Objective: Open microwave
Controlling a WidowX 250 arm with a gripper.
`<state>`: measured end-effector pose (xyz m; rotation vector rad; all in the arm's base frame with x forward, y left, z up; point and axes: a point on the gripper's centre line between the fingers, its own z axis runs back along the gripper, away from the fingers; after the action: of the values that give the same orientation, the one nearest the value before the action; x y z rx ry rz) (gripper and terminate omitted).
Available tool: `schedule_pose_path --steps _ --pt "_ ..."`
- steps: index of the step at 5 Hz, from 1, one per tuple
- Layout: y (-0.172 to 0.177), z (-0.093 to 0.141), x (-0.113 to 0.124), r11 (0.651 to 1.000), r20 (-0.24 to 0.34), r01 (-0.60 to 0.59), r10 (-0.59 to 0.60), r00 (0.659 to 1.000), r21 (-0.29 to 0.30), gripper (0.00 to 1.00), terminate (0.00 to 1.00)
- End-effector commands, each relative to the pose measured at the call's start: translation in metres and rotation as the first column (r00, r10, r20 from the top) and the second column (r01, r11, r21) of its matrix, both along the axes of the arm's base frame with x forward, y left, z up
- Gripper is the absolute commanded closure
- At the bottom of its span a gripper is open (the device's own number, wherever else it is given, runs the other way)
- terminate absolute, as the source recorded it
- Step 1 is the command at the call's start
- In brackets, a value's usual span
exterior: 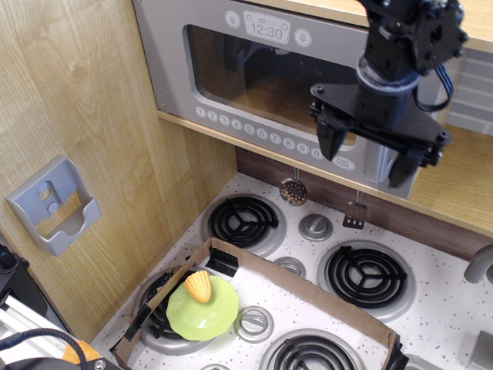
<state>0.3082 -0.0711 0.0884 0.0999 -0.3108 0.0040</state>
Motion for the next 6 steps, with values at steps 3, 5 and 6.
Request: schedule_pose_path --steps 3,5,6 --pt "0.005 0.018 0.031 0.998 0.032 0.037 -0.036 0.999 -0.048 0.00 0.00" --pt "0.001 0.019 0.033 0.999 0.042 0.035 -0.033 0.999 -0.042 1.00 0.00" --pt "-0.001 0.014 0.029 0.999 0.038 0.010 -0.008 0.999 -0.050 1.00 0.00"
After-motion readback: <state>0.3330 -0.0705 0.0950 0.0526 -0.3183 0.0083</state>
